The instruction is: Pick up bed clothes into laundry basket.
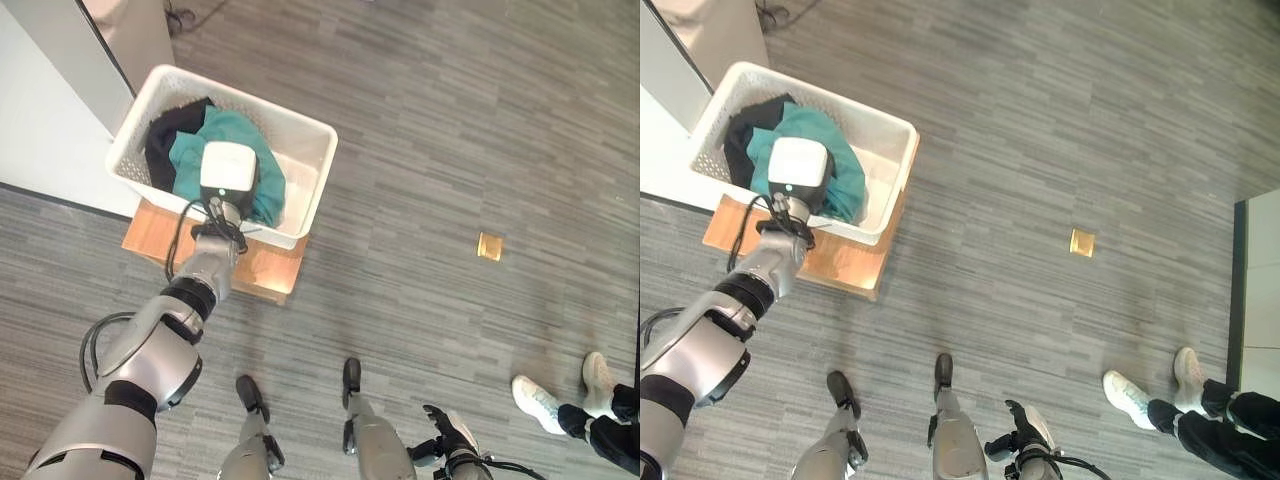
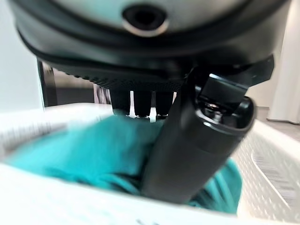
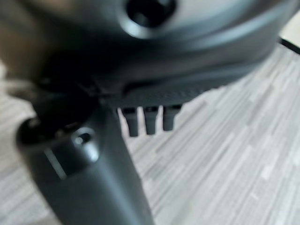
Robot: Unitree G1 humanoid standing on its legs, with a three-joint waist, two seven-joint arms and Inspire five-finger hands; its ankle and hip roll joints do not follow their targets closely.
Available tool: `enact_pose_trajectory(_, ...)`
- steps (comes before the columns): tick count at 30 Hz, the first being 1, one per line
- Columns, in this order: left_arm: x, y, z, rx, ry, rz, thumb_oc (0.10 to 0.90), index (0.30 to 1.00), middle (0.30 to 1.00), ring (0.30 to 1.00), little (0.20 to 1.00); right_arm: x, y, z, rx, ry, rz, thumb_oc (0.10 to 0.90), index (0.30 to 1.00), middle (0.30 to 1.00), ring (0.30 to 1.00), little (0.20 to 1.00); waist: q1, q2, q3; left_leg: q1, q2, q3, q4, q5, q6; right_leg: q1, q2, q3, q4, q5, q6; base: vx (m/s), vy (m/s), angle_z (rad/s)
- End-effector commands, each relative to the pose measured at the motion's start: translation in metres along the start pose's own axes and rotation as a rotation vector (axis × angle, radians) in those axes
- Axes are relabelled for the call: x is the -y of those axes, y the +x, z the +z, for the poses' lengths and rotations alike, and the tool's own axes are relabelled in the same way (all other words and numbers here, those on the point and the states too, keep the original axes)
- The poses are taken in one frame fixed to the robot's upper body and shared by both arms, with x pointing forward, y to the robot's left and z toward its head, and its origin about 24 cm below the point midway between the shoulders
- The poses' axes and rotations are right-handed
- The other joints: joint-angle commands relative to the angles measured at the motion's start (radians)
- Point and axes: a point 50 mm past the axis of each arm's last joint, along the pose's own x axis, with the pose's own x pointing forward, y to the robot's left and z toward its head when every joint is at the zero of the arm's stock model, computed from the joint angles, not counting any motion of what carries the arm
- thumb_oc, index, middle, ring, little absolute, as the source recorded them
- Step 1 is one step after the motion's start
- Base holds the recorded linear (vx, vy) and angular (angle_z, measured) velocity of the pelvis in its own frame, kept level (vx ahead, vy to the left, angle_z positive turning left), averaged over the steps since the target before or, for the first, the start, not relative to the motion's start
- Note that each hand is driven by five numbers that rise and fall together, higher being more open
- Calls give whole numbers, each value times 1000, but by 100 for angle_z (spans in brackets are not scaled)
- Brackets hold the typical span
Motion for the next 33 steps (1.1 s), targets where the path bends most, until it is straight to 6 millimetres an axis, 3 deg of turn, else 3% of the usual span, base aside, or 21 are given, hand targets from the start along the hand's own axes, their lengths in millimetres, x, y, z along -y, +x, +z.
enact_pose_trajectory(1, -50, 29, 8, -13, -73, 197, 800, 900, 900, 900, 900, 22, 0, -15, -37, 6, -81, 800, 900, 900, 900, 900, 23, 23, -26, 52, 36, 4, 1, -141, -52, 5, -81, 27, 6, -27, 120, 0, 0, 0)
enact_pose_trajectory(7, -73, 36, 20, 27, -135, 291, 800, 900, 900, 900, 900, 21, -2, -20, -49, 6, -79, 800, 900, 900, 900, 900, 22, 29, -42, 85, 34, 5, 1, -152, -51, 33, -78, 29, 6, -36, 120, 20, -13, 0)
enact_pose_trajectory(8, -86, 38, 32, 72, -161, 344, 800, 900, 900, 900, 900, 18, -4, -26, -69, 0, -70, 800, 900, 900, 900, 900, 21, 33, -58, 105, 33, 8, 1, -158, -51, 52, -77, 28, 6, -41, 120, 59, -16, 0)
enact_pose_trajectory(12, -104, 39, 53, 145, -207, 415, 800, 900, 900, 900, 900, 17, -8, -41, -129, -11, -60, 800, 900, 900, 900, 900, 18, 43, -98, 160, 32, 8, 1, -172, -50, 106, -75, 26, 6, -56, 119, 85, -15, -1)
enact_pose_trajectory(14, -104, 39, 53, 145, -207, 416, 800, 900, 900, 900, 900, 17, -8, -41, -128, -11, -60, 800, 900, 900, 900, 900, 17, 42, -99, 156, 31, 8, 1, -167, -49, 102, -77, 27, 4, -51, 119, 41, -5, -3)
enact_pose_trajectory(16, -120, 41, 60, 166, -269, 474, 800, 900, 900, 900, 900, 12, -11, -47, -147, -21, -43, 800, 900, 900, 900, 900, 13, 47, -123, 187, 31, 9, 1, -174, -49, 135, -75, 24, 4, -58, 119, 85, -15, -4)
enact_pose_trajectory(21, -145, 43, 50, 168, -288, 561, 800, 900, 900, 900, 900, 16, -12, -51, -160, -31, -48, 800, 900, 900, 900, 900, 21, 68, -175, 238, 35, 9, 1, -180, -51, 196, -75, 7, 11, -71, 119, 53, -1, -3)
enact_pose_trajectory(26, -143, 47, 29, 132, -224, 531, 800, 900, 900, 900, 900, 21, -7, -44, -155, -42, -48, 800, 900, 900, 900, 900, 35, 83, -210, 265, 32, 4, 1, -180, -51, 225, -76, -10, 16, -66, 120, 37, 11, 1)
enact_pose_trajectory(29, -159, 44, 17, 120, -284, 601, 800, 900, 900, 900, 900, 19, -7, -38, -118, -27, -47, 800, 900, 900, 900, 900, 49, 88, -222, 279, 25, -2, 1, -182, -47, 243, -80, -21, 29, -67, 120, 3, 13, 3)
enact_pose_trajectory(33, -170, 18, -1, 178, -409, 696, 800, 900, 900, 900, 900, 18, -3, -12, -11, 38, -45, 800, 900, 900, 900, 900, 110, 102, -194, 303, 0, -68, 1, -185, -30, 233, -112, -27, 216, -74, 118, -11, 32, 24)
